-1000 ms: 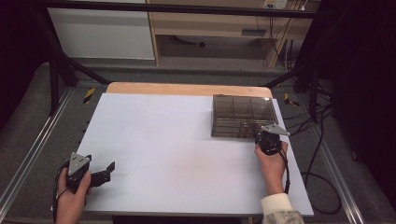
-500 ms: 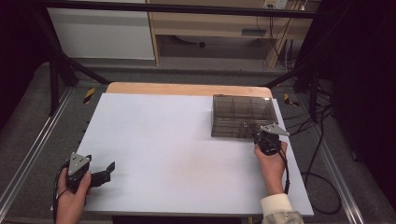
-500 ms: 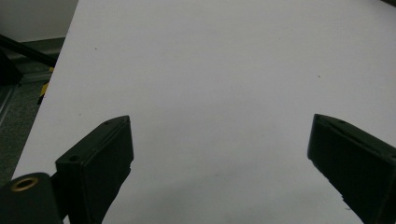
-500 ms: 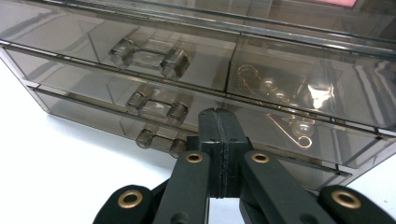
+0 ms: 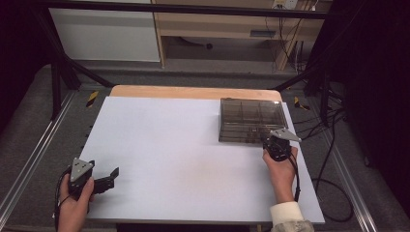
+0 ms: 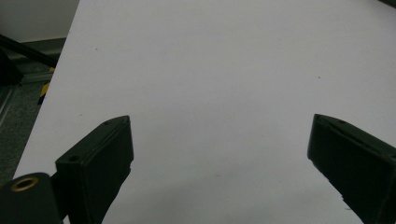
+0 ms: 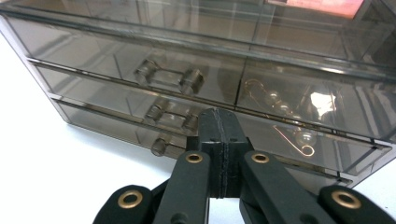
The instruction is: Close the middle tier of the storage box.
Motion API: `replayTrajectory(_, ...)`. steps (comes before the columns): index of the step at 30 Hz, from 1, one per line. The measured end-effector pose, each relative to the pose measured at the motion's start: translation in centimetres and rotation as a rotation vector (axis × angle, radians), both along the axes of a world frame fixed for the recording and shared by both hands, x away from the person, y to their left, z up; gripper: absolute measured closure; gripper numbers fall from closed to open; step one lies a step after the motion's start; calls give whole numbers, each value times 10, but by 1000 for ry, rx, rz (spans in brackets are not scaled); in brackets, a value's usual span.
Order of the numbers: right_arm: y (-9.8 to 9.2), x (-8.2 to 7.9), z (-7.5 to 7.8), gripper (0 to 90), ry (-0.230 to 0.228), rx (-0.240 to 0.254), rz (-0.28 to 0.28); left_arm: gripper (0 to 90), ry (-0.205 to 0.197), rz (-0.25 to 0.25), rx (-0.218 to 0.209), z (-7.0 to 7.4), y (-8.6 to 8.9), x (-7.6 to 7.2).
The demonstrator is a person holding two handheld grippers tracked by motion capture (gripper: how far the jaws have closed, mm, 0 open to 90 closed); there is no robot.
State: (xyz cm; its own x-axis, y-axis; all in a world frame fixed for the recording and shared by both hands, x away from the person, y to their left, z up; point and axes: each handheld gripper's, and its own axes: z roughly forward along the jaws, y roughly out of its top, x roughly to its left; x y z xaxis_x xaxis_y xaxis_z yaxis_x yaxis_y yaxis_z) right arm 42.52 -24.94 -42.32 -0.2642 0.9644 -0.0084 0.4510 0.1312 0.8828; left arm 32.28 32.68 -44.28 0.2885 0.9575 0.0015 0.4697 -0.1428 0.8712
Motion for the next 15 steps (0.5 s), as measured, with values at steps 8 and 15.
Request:
replayTrajectory(8,9,-6,7,900,-24,10,28,68,-2,0,-1,0,0,0)
replayTrajectory(15,21,-10,14,900,-44,18,62,68,3,1,2,0,0,1)
